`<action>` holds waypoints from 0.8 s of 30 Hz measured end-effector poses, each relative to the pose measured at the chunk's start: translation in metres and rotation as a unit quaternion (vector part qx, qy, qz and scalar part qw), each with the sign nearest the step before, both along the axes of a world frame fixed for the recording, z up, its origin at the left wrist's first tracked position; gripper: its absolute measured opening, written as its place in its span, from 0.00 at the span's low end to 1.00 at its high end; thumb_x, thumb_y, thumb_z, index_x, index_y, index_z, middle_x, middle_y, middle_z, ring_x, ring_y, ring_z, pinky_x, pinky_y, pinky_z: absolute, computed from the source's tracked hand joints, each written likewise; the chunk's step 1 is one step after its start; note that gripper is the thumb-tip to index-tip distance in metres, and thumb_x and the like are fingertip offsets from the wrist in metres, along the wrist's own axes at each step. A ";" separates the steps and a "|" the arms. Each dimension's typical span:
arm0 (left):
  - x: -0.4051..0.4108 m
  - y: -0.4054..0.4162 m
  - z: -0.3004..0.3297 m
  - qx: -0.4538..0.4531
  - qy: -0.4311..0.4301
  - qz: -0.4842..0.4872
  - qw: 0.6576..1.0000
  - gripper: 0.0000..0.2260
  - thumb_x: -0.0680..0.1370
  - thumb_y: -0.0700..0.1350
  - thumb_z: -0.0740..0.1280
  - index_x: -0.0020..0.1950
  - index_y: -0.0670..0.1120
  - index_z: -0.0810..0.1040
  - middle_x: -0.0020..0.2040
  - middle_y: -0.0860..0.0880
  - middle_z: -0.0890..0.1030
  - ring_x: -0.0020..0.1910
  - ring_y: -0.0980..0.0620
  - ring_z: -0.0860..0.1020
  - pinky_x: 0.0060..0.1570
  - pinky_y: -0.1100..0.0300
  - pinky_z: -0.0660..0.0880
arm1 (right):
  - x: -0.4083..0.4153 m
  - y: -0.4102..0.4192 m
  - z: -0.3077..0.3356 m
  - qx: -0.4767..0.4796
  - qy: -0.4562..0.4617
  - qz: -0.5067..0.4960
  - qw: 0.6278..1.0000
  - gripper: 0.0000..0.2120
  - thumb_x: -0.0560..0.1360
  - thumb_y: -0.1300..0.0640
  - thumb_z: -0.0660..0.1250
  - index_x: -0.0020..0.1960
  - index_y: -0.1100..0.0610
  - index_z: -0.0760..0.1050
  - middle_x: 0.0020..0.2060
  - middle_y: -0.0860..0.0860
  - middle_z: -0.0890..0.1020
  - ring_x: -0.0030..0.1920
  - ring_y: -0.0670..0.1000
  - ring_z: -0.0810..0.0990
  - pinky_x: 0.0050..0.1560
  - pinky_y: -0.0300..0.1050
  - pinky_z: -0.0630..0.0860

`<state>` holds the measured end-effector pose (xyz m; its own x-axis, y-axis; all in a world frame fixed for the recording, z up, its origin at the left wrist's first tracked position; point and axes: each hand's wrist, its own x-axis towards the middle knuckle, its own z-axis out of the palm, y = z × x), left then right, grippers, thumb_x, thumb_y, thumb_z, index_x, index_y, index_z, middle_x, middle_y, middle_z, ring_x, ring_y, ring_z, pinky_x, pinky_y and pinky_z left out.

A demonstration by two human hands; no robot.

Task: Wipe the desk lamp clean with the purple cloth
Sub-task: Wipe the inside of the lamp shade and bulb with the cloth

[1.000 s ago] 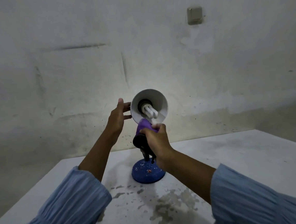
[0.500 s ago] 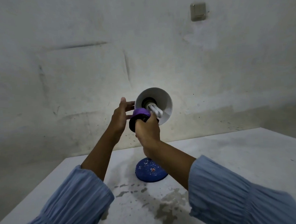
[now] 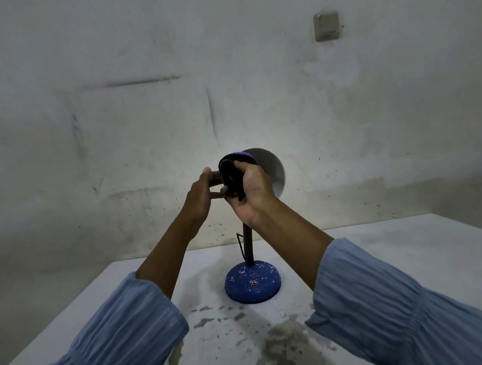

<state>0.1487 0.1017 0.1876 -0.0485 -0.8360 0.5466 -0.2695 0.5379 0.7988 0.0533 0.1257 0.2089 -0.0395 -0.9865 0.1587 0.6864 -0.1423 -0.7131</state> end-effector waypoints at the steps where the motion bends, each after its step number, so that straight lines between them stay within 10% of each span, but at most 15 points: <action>1: -0.002 -0.001 -0.001 -0.002 0.002 0.001 1.000 0.20 0.83 0.50 0.44 0.59 0.49 0.74 0.55 0.53 0.75 0.44 0.62 0.75 0.55 0.58 0.61 | 0.000 0.000 0.000 -0.001 -0.021 0.001 1.000 0.17 0.76 0.62 0.60 0.64 0.60 0.71 0.49 0.59 0.77 0.37 0.52 0.76 0.26 0.40 0.70; 7: -0.001 -0.005 0.001 -0.021 -0.057 0.048 0.997 0.13 0.81 0.47 0.56 0.61 0.46 0.75 0.58 0.48 0.79 0.53 0.51 0.77 0.51 0.62 0.71 | -0.003 -0.001 0.011 0.026 -0.103 0.080 0.991 0.11 0.76 0.62 0.57 0.56 0.64 0.71 0.38 0.56 0.73 0.34 0.50 0.72 0.31 0.39 0.68; 14: -0.009 -0.008 -0.001 -0.090 -0.121 0.159 0.976 0.11 0.77 0.51 0.65 0.58 0.51 0.76 0.54 0.52 0.81 0.50 0.51 0.79 0.59 0.43 0.70 | -0.036 0.007 0.004 0.012 -0.137 0.140 0.981 0.10 0.73 0.60 0.60 0.51 0.64 0.74 0.40 0.58 0.77 0.35 0.52 0.76 0.32 0.39 0.71; 19: -0.012 -0.012 -0.003 -0.110 -0.133 0.176 0.969 0.09 0.78 0.49 0.64 0.58 0.51 0.75 0.55 0.54 0.80 0.53 0.52 0.78 0.59 0.47 0.67 | -0.078 0.009 0.007 -0.011 0.113 0.007 0.994 0.06 0.69 0.58 0.59 0.41 0.59 0.74 0.33 0.56 0.76 0.26 0.51 0.72 0.24 0.37 0.66; 24: -0.012 -0.013 -0.004 -0.118 -0.144 0.193 0.963 0.09 0.78 0.48 0.63 0.58 0.51 0.74 0.56 0.55 0.79 0.53 0.53 0.77 0.52 0.52 0.60 | -0.098 0.007 0.018 -0.018 0.402 -0.144 0.904 0.04 0.69 0.60 0.63 0.40 0.56 0.76 0.33 0.52 0.79 0.31 0.50 0.77 0.23 0.35 0.72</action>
<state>0.1363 0.0890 0.1835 0.0621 -0.6760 0.7343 -0.6782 0.5112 0.5279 -0.0449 0.1330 0.2272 -0.1516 -0.9470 0.2833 -0.1217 -0.2665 -0.9561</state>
